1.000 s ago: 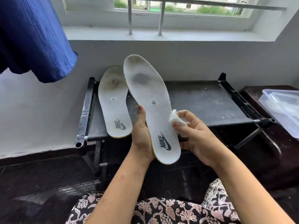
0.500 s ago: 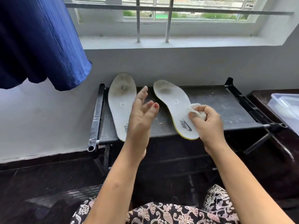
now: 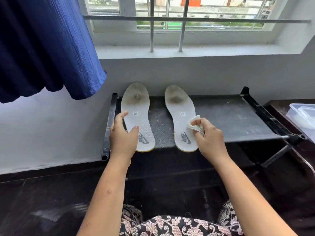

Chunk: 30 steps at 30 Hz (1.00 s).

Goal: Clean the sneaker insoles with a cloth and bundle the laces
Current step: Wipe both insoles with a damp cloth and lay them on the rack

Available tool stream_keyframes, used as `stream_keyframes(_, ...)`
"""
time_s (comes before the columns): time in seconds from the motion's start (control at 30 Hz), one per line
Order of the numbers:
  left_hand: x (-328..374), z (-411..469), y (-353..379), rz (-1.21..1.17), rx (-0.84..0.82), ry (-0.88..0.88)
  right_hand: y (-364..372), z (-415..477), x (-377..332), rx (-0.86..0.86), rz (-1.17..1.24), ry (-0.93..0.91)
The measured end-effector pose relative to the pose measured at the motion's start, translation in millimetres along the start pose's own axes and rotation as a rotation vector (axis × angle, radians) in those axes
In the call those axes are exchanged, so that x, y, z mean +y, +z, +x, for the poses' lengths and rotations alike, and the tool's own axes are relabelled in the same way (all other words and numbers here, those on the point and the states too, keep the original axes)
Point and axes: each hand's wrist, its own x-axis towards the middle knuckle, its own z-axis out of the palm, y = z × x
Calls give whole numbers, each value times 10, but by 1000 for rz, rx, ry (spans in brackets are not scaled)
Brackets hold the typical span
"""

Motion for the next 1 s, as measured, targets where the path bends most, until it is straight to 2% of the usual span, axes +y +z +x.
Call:
stream_keyframes(0.27, 16, 14, -12, -234, -135, -151, 16, -34, -28, 106, -17, -26)
stream_keyframes(0.4, 101, -42, -3, -437, -271, -266, 16, -84, -159, 84, 43, -80)
stream_keyframes(0.47, 149, -91, 16, -489, -327, -284, 9, -103, -227, 82, 137, -67)
stream_keyframes(0.53, 184, -143, 53, -498, -346, -263, 2, -96, -247, 38, 366, 64)
stream_keyframes(0.63, 244, -243, 114, -520, -387, -240, -40, -112, -272, -169, 817, 319)
stream_keyframes(0.7, 286, -343, 173, -523, -451, -222, -98, -121, -276, -242, 940, 365)
stream_keyframes(0.83, 347, -555, 352, -527, -559, -176, -263, -147, -252, -251, 1054, 374)
stream_keyframes(0.93, 337, -624, 467, -577, -584, -170, -427, -178, -182, -211, 991, 393)
stream_keyframes(1.0, 314, -614, 506, -643, -569, -185, -558, -200, -123, -256, 937, 380)
